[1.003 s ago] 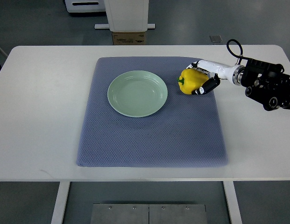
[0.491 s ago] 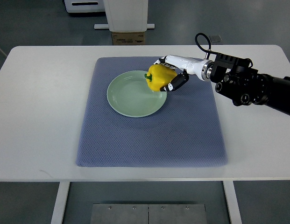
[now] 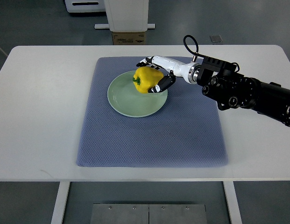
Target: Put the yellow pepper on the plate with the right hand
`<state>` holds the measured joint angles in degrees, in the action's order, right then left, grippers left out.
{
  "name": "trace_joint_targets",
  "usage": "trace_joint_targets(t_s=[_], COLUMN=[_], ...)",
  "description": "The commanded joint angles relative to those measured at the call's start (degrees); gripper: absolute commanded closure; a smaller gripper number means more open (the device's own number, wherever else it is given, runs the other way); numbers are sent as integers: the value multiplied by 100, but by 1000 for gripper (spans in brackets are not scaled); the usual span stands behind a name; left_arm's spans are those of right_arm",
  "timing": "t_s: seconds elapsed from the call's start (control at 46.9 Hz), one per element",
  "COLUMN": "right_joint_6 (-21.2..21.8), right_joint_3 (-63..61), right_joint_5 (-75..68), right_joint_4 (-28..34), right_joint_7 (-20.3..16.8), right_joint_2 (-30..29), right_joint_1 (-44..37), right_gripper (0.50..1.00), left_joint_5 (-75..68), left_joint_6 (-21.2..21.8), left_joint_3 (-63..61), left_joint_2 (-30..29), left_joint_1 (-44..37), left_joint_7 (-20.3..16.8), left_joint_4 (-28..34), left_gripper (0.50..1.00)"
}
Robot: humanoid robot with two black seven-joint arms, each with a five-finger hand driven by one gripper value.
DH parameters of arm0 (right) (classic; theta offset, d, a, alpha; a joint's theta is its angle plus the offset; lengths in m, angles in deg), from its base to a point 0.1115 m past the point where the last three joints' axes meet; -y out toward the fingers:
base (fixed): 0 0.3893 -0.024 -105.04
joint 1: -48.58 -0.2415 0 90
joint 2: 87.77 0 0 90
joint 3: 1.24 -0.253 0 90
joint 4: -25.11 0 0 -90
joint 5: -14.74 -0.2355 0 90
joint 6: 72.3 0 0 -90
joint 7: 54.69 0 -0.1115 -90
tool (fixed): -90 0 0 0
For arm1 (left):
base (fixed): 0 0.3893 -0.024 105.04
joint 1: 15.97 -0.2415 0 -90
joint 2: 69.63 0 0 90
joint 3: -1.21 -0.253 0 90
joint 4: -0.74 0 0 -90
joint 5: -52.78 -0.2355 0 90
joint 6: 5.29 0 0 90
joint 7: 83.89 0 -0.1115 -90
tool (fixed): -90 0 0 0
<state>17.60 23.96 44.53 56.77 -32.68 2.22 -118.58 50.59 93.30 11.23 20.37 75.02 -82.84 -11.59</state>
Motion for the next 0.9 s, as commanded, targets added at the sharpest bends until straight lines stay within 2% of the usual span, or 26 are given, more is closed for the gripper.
trace_joint_targets(t_s=[0.0, 0.341, 0.555, 0.725, 0.875], right_joint_6=[2, 10, 10, 10, 10], right_joint_3=[-7, -33, -86, -858, -2141], right_joint_5=[1, -25, -569, -1194, -1379], right_joint_4=[16, 7, -19, -19, -19], right_joint_7=[5, -4, -4, -4, -4], right_joint_2=[1, 1, 1, 1, 387], right_joint_1=[8, 8, 69, 219, 535], right_gripper=[500, 500, 500, 500, 500], left_joint_5=[0, 0, 0, 0, 0], left_joint_6=[3, -6, -6, -6, -6], left_joint_3=[0, 0, 0, 0, 0], left_joint_2=[0, 0, 0, 0, 0], left_joint_1=[-3, -3, -3, -3, -3], left_joint_7=[0, 0, 0, 0, 0], left_joint_4=[2, 3, 2, 3, -6], left_gripper=[500, 500, 500, 500, 500])
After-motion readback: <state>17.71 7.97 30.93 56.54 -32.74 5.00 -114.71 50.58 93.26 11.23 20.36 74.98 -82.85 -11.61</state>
